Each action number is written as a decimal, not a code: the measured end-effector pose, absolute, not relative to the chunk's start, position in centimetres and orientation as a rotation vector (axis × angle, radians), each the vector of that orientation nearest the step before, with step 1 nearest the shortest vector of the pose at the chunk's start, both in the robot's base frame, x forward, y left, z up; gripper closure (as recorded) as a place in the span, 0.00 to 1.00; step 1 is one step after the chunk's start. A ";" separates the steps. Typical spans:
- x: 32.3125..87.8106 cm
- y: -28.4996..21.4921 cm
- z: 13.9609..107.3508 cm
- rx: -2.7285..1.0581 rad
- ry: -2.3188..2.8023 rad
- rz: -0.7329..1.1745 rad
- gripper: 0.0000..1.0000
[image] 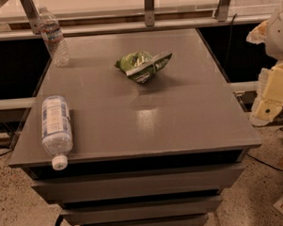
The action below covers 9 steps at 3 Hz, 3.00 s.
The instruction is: Move green jalapeno chip bag near water bottle
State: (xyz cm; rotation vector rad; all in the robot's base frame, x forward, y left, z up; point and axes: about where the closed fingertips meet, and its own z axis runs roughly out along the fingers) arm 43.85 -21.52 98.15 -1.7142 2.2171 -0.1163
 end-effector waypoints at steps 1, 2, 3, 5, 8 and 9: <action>43.9 -21.5 98.2 -1.714 2.217 -0.116 0.00; 44.6 -20.9 98.9 -1.715 2.166 -0.108 0.00; 47.7 -19.5 100.0 -1.726 2.064 -0.075 0.00; 56.7 -16.4 100.2 -1.727 1.947 -0.140 0.00; 67.7 -12.6 96.0 -1.704 1.855 -0.202 0.00; 68.7 -10.6 94.3 -1.741 1.810 -0.148 0.00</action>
Offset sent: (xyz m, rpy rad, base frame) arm 0.0185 0.0138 0.0128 0.0580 -0.0502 0.0582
